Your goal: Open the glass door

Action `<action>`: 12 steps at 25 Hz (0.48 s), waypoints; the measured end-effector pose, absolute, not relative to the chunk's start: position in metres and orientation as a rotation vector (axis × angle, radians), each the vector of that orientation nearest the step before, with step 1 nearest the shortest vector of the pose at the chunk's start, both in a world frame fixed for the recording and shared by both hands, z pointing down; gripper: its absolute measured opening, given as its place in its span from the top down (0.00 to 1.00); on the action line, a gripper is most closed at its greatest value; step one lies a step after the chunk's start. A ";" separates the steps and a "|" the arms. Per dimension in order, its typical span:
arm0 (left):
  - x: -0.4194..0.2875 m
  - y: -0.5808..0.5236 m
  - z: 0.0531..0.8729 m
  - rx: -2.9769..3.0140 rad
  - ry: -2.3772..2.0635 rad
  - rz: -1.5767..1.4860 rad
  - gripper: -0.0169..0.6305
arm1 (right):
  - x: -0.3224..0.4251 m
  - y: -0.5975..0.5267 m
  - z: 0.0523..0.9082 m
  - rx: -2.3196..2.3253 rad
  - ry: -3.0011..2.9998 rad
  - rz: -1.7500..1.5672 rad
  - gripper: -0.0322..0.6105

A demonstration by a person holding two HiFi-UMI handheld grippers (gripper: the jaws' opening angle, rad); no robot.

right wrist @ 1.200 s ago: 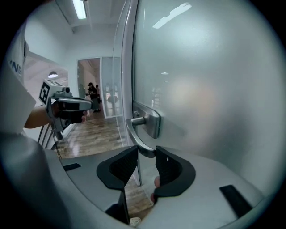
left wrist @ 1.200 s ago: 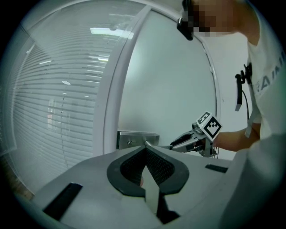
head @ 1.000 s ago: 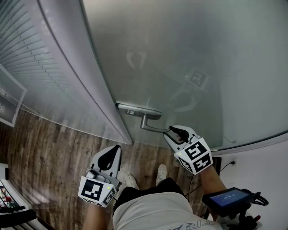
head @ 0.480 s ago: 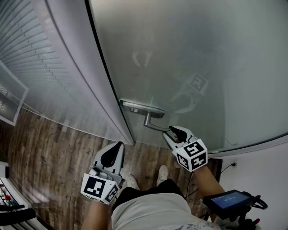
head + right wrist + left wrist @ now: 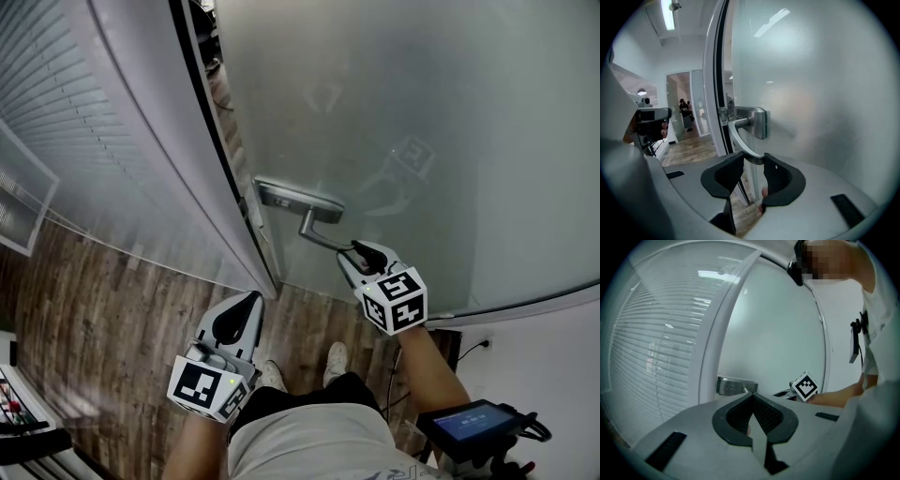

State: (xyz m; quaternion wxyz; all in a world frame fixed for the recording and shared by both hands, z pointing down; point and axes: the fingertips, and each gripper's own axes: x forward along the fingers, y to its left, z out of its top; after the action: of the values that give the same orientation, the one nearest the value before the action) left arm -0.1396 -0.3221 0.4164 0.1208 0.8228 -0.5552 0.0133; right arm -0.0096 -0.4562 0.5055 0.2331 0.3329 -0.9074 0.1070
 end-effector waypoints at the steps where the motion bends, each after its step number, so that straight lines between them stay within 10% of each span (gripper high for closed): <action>1: -0.139 -0.322 0.416 2.405 -1.619 0.038 0.98 | -0.010 -0.459 0.505 0.918 -2.490 0.297 0.74; 12: -0.143 -0.320 0.409 2.398 -1.643 0.021 0.98 | -0.003 -0.490 0.479 0.966 -2.470 0.179 0.74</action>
State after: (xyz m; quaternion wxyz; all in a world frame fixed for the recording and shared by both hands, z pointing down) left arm -0.1432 -0.3197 0.4094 0.1173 0.8193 -0.5613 0.0072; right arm -0.0034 -0.4904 0.4786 0.2393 0.3530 -0.9022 0.0653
